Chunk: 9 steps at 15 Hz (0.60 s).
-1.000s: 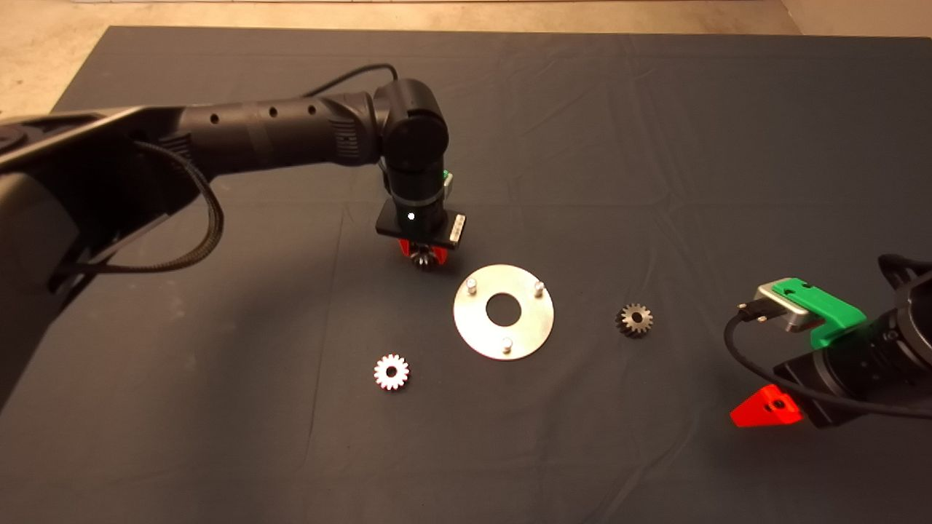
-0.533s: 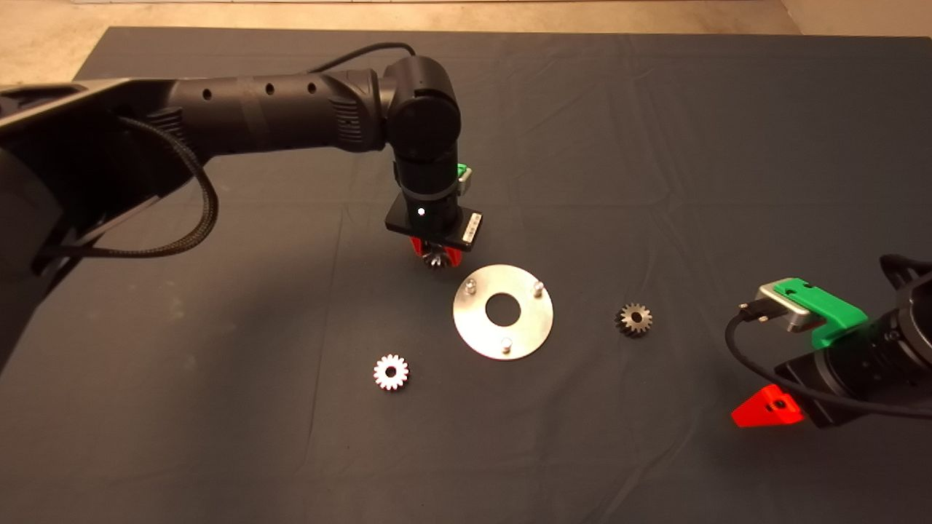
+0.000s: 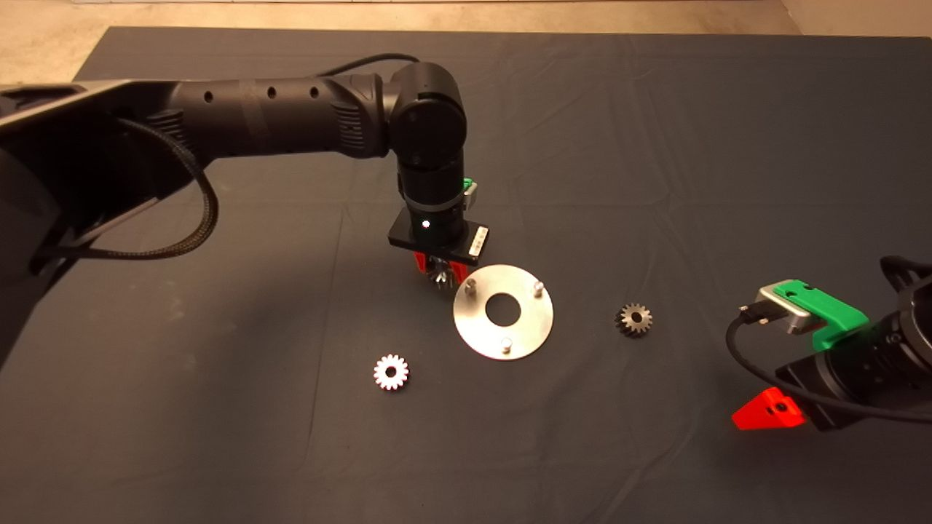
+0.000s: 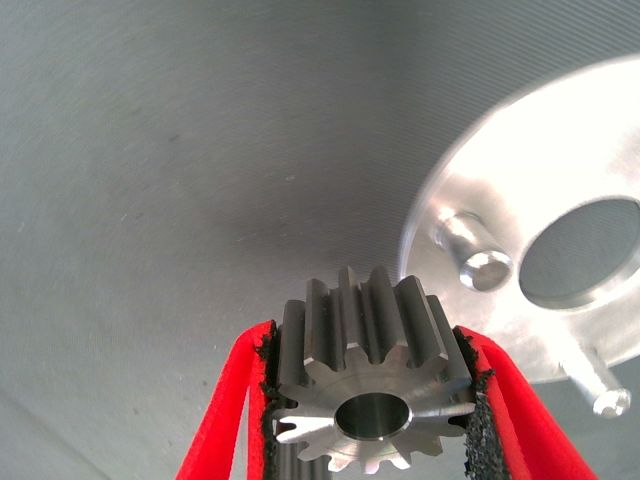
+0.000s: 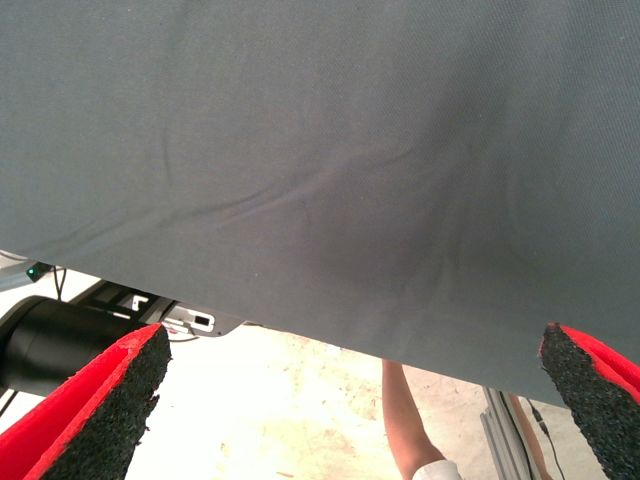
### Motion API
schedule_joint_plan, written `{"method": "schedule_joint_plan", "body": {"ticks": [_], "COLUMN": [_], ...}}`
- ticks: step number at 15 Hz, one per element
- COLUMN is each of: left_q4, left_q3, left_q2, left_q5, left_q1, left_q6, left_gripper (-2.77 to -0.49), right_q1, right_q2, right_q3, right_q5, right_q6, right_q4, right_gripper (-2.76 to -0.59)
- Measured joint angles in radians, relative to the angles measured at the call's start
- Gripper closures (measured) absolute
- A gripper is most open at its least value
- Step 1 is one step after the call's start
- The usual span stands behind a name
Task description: Install three planetary gears onto the carrier pins
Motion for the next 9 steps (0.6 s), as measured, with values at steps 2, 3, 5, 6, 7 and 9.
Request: {"method": "schedule_joint_plan", "body": {"ticks": [2,3,5,6,7,9], "left_q4": [-0.001,-0.001,-0.001,-0.001,-0.001,-0.001], "left_q3": [0.0,0.0,-0.001,-0.001,-0.001,-0.003], "left_q2": [0.001,0.001,0.0,0.001,0.003,0.017], "left_q5": [0.0,0.0,0.0,0.0,0.0,-0.003], "left_q1": [0.0,0.0,0.0,0.0,0.0,0.0], "left_q6": [-0.049,-0.067,-0.104,-0.112,-0.121,-0.139], "left_gripper": [-0.86,-0.86,-0.86,-0.86,-0.86,-0.86], "right_q1": [0.0,0.0,0.0,0.0,0.0,0.0], "right_q2": [0.0,0.0,0.0,0.0,0.0,0.001], "right_q3": [0.0,0.0,0.0,0.0,0.0,0.0], "right_q5": [0.0,0.0,0.0,0.0,0.0,0.0], "right_q6": [0.0,0.0,0.0,0.0,0.0,0.0], "right_q4": [0.0,0.0,0.004,0.006,0.008,0.008], "right_gripper": [-2.76,-2.76,-2.76,-2.76,-2.76,-2.76]}}
